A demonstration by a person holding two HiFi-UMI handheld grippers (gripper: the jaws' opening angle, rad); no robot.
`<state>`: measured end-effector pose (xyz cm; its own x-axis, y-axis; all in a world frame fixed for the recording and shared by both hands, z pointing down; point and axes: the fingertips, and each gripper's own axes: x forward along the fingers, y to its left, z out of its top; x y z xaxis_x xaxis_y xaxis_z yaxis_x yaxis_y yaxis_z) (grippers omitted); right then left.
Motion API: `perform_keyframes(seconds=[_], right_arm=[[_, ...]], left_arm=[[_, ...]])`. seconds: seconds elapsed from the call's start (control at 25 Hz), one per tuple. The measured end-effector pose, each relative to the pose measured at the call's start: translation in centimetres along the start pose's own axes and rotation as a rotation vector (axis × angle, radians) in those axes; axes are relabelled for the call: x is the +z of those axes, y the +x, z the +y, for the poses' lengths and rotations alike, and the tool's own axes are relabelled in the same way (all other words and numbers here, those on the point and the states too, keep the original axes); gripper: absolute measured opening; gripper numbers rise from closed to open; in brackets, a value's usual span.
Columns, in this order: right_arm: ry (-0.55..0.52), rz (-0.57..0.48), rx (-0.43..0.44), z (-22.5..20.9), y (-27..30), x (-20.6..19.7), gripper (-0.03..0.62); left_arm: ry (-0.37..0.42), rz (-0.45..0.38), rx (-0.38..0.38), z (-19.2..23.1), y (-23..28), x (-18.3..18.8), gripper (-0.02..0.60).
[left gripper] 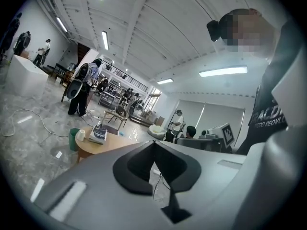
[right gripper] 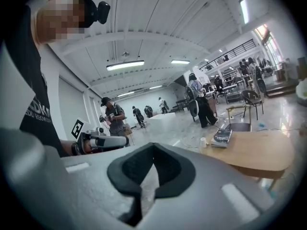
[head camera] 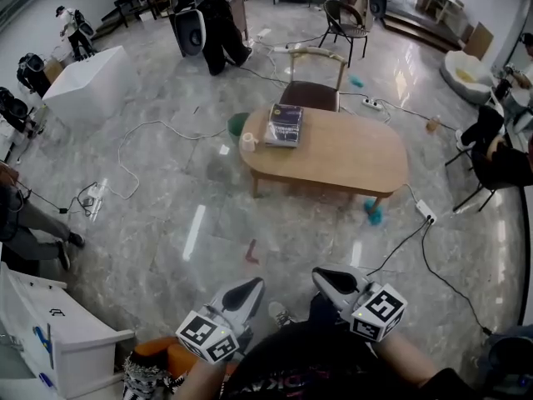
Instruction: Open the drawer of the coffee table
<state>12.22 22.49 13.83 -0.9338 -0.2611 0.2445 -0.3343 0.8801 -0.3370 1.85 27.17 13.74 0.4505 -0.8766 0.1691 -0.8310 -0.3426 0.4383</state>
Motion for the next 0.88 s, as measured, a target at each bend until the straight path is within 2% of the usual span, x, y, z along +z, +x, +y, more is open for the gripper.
perform_keyframes(seconds=[0.24,0.4,0.52,0.72,0.88], right_arm=[[0.012,0.016,-0.032,-2.9,-0.8,1.1,0.002],[0.024,0.020,-0.062,-6.2,-1.7,2.0,0.002],[0.001,0.015,-0.075,-8.9,-1.4,2.8,0.002],[-0.016,0.002,-0.048,-12.9,-0.6,3.8,0.002],[-0.024,-0.012,-0.012,-15.2,0.1,4.0,0.002]], left_arm=[[-0.069,0.002,0.008,1.4,2.4,-0.5,0.008],[-0.075,0.004,0.018,1.0,4.9,0.6,0.008],[-0.048,0.014,0.035,1.2,6.7,1.6,0.008],[0.064,0.043,0.091,1.8,10.0,3.0,0.008],[0.090,0.060,0.128,2.7,12.6,3.2,0.008]])
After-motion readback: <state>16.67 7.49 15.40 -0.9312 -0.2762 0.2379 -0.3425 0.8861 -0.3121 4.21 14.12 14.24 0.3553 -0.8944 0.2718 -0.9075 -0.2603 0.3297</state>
